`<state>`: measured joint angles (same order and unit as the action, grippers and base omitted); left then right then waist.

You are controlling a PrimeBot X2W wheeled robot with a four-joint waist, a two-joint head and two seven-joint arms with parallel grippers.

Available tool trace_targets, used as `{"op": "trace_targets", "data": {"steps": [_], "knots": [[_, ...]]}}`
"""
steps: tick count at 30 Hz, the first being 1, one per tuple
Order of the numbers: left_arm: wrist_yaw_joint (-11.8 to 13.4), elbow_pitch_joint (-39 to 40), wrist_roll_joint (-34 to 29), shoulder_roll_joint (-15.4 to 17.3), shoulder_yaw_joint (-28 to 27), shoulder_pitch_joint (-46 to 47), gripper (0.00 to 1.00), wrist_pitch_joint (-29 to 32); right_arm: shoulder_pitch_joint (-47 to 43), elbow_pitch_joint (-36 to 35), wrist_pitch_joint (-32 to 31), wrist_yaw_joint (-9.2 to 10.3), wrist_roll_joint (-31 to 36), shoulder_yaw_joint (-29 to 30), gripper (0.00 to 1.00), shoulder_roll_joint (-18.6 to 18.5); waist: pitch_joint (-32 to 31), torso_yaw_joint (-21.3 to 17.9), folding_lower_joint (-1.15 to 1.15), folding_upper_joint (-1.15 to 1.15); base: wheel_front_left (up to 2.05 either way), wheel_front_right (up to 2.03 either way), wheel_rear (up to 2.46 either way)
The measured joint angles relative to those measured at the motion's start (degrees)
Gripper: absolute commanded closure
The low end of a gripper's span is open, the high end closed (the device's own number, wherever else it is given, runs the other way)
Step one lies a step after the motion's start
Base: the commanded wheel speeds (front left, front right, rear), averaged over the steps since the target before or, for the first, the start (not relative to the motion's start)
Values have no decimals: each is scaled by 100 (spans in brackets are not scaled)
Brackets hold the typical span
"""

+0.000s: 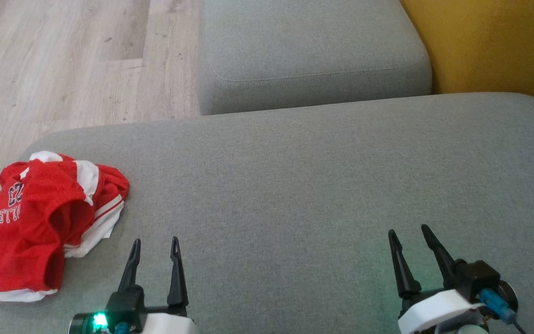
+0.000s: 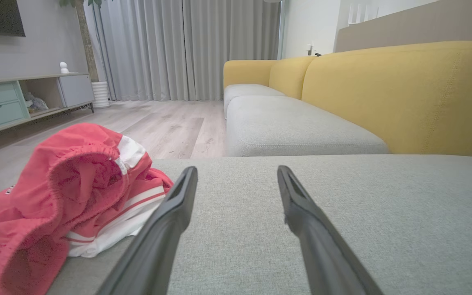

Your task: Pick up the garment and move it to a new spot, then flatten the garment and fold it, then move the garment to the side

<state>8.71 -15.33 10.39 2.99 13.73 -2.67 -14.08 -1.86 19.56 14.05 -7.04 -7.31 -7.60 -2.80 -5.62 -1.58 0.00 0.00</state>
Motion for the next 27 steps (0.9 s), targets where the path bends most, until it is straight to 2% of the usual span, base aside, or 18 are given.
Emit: {"op": "trace_targets", "data": {"steps": [19, 27], "knots": [[36, -37, -89, 0, 66, -1, 0, -20, -23, 147, 29, 0, 67, 174, 0, 3, -35, 41, 0, 0, 0, 0, 0], [36, -66, -90, 0, 90, 4, 0, -21, -23, 154, 33, 0, 67, 241, 0, 5, 17, 318, 0, 0, 0, 0, 0]]}}
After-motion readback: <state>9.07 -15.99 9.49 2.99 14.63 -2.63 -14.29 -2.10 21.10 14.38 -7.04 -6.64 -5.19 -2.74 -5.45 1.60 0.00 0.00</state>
